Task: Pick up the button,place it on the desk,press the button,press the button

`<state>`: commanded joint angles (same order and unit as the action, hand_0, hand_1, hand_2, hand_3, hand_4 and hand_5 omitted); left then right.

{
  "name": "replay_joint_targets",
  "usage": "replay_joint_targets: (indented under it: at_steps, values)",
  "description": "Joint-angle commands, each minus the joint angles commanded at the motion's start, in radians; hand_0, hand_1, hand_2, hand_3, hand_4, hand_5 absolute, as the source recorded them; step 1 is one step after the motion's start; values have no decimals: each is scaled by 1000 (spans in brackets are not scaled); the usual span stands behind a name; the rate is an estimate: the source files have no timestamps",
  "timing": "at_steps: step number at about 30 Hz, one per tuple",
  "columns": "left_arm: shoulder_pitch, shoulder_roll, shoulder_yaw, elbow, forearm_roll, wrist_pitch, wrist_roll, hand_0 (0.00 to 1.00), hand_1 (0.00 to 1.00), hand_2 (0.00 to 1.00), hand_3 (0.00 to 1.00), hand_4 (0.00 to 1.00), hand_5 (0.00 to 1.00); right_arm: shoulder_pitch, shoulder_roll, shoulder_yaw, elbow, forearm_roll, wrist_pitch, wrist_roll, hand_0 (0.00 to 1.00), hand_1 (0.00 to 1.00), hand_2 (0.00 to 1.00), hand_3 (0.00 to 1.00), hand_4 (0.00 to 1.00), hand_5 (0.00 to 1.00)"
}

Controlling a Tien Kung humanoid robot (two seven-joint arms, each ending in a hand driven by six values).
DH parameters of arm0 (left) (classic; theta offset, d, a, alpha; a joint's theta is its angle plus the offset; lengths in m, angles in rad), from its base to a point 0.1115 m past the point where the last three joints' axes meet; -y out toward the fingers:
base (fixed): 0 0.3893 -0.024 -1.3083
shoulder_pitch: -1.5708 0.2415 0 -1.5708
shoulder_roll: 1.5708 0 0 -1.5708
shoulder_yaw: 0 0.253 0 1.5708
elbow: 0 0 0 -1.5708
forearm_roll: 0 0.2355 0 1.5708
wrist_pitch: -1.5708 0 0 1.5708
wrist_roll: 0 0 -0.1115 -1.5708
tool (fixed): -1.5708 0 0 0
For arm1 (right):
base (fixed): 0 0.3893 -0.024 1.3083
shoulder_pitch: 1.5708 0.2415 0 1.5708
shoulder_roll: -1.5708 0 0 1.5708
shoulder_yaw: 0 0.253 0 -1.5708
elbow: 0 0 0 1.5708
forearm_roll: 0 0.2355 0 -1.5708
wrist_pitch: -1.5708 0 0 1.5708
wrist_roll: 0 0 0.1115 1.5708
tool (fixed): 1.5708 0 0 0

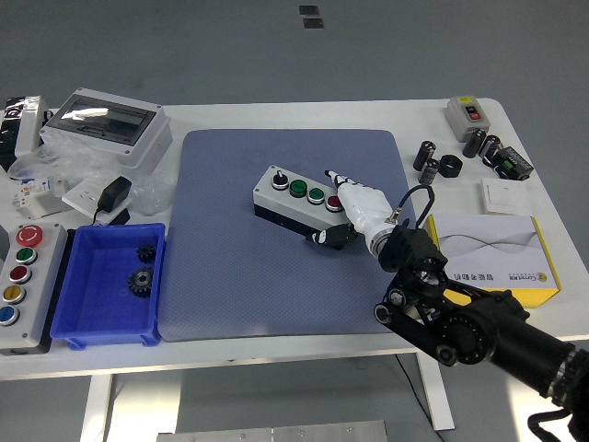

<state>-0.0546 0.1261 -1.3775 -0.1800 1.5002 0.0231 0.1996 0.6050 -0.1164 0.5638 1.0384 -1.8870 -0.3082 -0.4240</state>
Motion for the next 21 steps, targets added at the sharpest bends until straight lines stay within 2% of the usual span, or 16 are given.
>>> replay_joint_targets:
  at_steps: [6, 7, 12, 13, 15, 18, 19, 21]
  values:
    - [1, 1, 4, 0, -3, 0, -2, 625, 589, 531, 590, 622, 135, 0, 1, -6, -3, -13, -9, -1, 201, 423, 530, 728, 617, 134]
    - [1, 1, 5, 0, -4, 0, -2, 625, 589, 531, 590, 622, 135, 0, 1, -7, -3, -16, -11, -1, 131, 350, 429, 591, 399, 122]
    - [1, 1, 8, 0, -7, 0, -5, 625, 589, 531, 590, 622, 135, -1, -3, -6, 4, -37, -25, 7, 131, 350, 429, 591, 399, 122]
    - [1, 1, 9, 0, -8, 0, -6, 625, 590, 531, 591, 623, 135, -1, -4, -6, 7, -41, -28, 10, 57, 263, 339, 454, 336, 35]
    - [2, 0, 10, 0, -9, 0, -7, 625, 590, 531, 591, 623, 135, -3, -11, -5, 15, -43, -34, 26, 57, 263, 339, 454, 336, 35]
    - [2, 0, 11, 0, -11, 0, -9, 625, 590, 531, 591, 623, 135, -9, -29, -3, 37, -30, -39, 75, 57, 263, 339, 454, 336, 35]
    - [2, -1, 11, 0, -12, 0, -9, 625, 591, 531, 591, 623, 136, -12, -39, -2, 50, -23, -38, 93, 44, 244, 318, 402, 310, 14]
    - [2, -1, 10, 0, -12, 0, -11, 625, 591, 531, 591, 623, 136, -22, -66, 6, 86, 2, -31, 137, 44, 244, 318, 402, 310, 14]
